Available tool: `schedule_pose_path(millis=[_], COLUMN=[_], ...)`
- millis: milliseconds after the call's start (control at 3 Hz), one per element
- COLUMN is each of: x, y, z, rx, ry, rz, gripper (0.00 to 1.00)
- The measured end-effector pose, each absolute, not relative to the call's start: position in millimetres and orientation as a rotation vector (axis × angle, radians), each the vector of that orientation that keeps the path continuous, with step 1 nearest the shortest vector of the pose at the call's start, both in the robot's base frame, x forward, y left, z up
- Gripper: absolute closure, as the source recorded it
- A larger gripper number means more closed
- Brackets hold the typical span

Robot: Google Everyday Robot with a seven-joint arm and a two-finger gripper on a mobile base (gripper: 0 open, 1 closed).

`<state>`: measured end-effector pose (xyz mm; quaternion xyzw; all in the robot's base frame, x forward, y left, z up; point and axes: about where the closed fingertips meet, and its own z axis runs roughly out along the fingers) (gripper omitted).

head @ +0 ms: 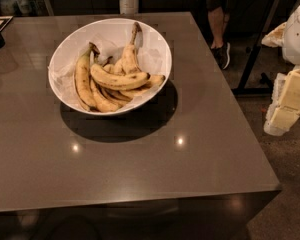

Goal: Pick banana from white bowl

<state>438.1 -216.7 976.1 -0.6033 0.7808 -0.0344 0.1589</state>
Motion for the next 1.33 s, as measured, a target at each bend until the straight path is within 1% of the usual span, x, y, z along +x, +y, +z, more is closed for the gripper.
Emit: schedule_pose_path(millis=[333, 667, 1000, 1333], x=[438.2, 442.4, 451.2, 457.9], y=[-216.5, -204.6, -184.4, -142.9], z=[976.3, 991.2, 1007.2, 1014.4], rx=[-1.724, -1.661, -1.622, -1.735], ry=[2.232, 2.233, 2.247, 2.184], rz=[-0.099, -0.133, -0.162, -0.093], gripper=[0.00, 0.00, 0.00, 0.00])
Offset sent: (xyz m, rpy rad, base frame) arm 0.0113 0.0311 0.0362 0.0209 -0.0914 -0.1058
